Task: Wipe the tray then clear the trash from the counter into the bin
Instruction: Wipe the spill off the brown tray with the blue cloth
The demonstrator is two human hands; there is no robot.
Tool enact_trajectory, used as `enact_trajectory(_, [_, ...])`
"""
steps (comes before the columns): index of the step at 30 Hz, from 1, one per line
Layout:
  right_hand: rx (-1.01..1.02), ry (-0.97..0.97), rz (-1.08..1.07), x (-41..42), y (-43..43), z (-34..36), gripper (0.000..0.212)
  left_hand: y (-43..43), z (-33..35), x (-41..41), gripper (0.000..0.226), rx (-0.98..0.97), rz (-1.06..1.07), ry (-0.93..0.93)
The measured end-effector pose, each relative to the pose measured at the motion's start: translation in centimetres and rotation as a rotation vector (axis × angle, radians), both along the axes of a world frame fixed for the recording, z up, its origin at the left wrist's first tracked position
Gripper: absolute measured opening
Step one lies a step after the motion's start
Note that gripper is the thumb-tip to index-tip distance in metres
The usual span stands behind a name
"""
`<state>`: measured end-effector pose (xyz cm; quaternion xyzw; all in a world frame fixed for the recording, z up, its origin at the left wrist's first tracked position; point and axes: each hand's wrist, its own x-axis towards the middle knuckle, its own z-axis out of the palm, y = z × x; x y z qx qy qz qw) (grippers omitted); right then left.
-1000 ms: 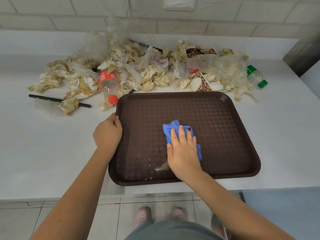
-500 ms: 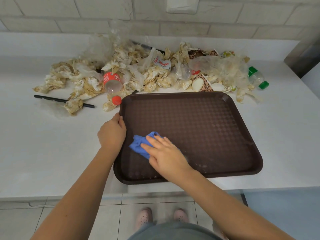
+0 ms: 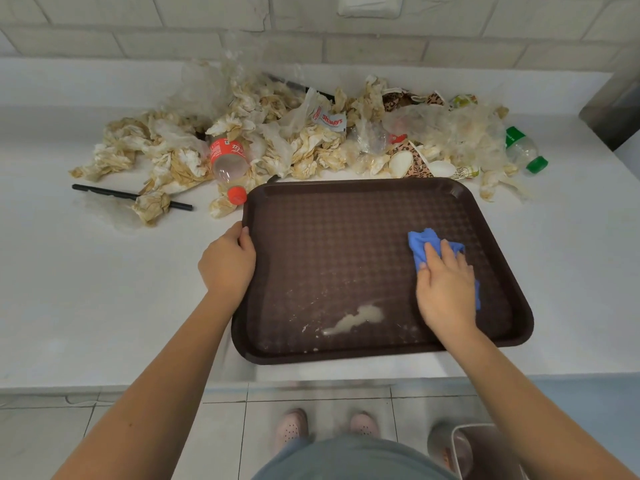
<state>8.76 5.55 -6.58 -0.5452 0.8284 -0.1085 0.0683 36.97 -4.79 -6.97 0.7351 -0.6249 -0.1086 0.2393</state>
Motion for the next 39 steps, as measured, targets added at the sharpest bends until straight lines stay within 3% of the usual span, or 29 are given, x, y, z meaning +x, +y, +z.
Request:
enact_trajectory(5, [0.059,-0.084,0.309,6.9,-1.3,0.6,0.062,0.0,0.0,-0.1,0.033,-0.01,0.008,0.027])
enact_trajectory(14, [0.023,-0.335,0.901,12.5,-1.2,0.2,0.039,-0.3,-0.1,-0.2,0.031,0.0,0.015,0.039])
enact_trajectory(19, [0.055,-0.288,1.116,9.2,-1.0,1.3,0.031,-0.2,0.0,0.0,0.03,0.01,-0.024,-0.014])
enact_trajectory(26, [-0.018,-0.328,0.825,1.0,0.7,1.8,0.028,-0.2,0.2,0.0,0.031,0.032,-0.041,-0.043])
enact_trajectory(28, [-0.095,-0.449,0.697,-0.6,1.5,1.8,0.029,-0.2,0.2,-0.1,0.031,0.026,-0.041,-0.042])
enact_trajectory(32, [-0.2,-0.667,0.35,-3.3,2.7,3.9,0.062,0.0,0.1,0.0,0.032,0.008,-0.034,-0.041])
enact_trajectory(36, [-0.307,-0.575,0.107,-6.4,3.9,4.6,0.037,0.1,0.3,-0.1,0.033,0.002,-0.026,-0.027])
enact_trajectory(39, [-0.247,-0.489,0.023,-7.0,5.0,3.4,0.028,0.1,0.4,-0.3,0.033,0.002,-0.021,-0.01])
